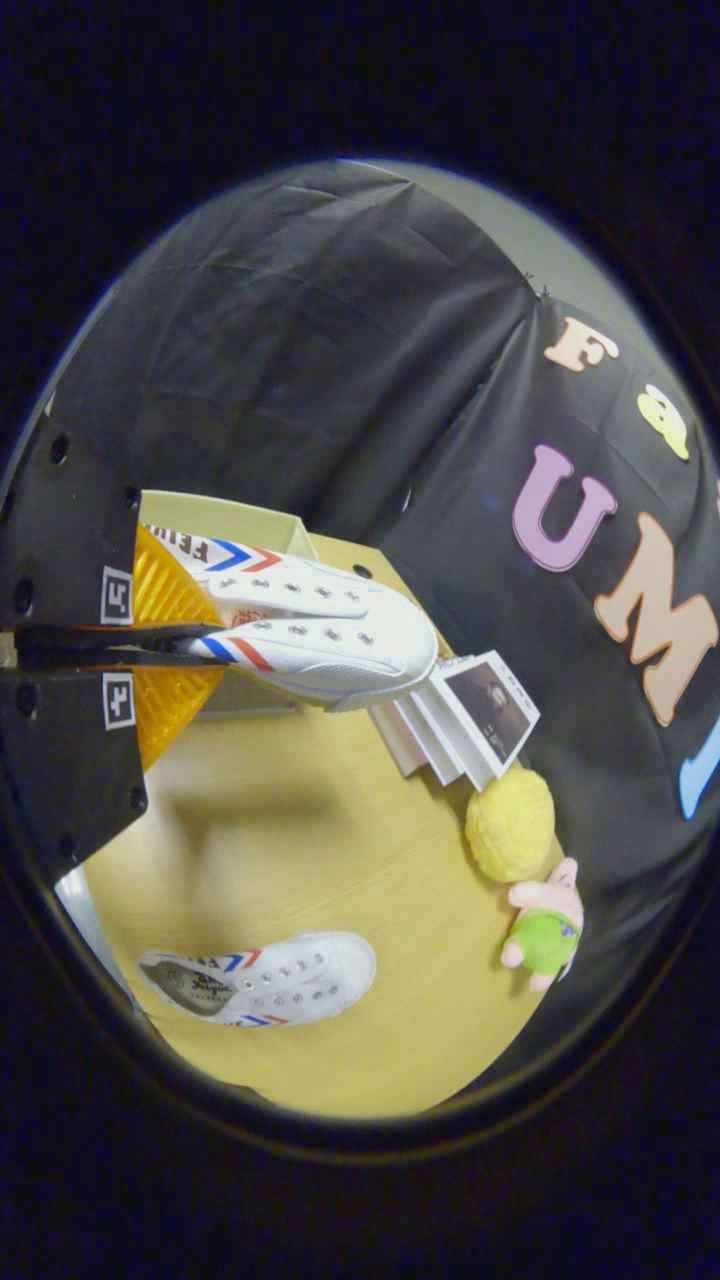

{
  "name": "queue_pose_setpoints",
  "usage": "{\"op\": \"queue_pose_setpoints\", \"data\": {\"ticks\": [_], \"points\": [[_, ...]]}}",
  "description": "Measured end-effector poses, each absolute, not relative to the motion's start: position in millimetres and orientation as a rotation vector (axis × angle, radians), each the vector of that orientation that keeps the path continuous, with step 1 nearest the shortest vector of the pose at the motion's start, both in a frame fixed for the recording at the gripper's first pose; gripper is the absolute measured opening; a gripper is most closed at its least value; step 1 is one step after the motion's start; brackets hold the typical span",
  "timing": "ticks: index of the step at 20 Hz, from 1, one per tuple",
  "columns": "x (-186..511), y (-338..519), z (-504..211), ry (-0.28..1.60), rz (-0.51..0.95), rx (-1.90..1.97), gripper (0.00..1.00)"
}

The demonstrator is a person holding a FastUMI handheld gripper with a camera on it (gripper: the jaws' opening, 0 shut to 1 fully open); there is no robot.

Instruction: Open the storage box then place both shoes into the box .Put the left shoe in first, then the right shoe, with the right side of both shoes facing outward in a uniform manner.

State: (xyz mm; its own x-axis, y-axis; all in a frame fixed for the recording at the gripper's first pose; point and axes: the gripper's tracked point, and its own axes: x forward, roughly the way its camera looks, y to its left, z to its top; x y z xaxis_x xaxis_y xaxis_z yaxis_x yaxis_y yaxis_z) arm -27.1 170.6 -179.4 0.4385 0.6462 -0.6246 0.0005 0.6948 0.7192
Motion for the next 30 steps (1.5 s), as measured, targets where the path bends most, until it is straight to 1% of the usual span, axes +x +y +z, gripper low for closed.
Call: {"op": "queue_pose_setpoints", "data": {"ticks": [5, 11, 13, 17, 22, 27, 28, 30], "points": [[-32, 229, -167, 1.057, 0.532, 0.684, 0.04], [-50, 299, -196, 1.149, 0.584, 0.599, 0.04], [-58, 315, -208, 1.186, 0.580, 0.559, 0.04], [-71, 343, -247, 1.284, 0.524, 0.505, 0.04], [-82, 360, -281, 1.355, 0.480, 0.406, 0.04], [-86, 365, -298, 1.401, 0.484, 0.287, 0.04], [-86, 367, -297, 1.401, 0.505, 0.295, 0.04], [-81, 378, -278, 1.355, 0.560, 0.366, 0.19]]}}
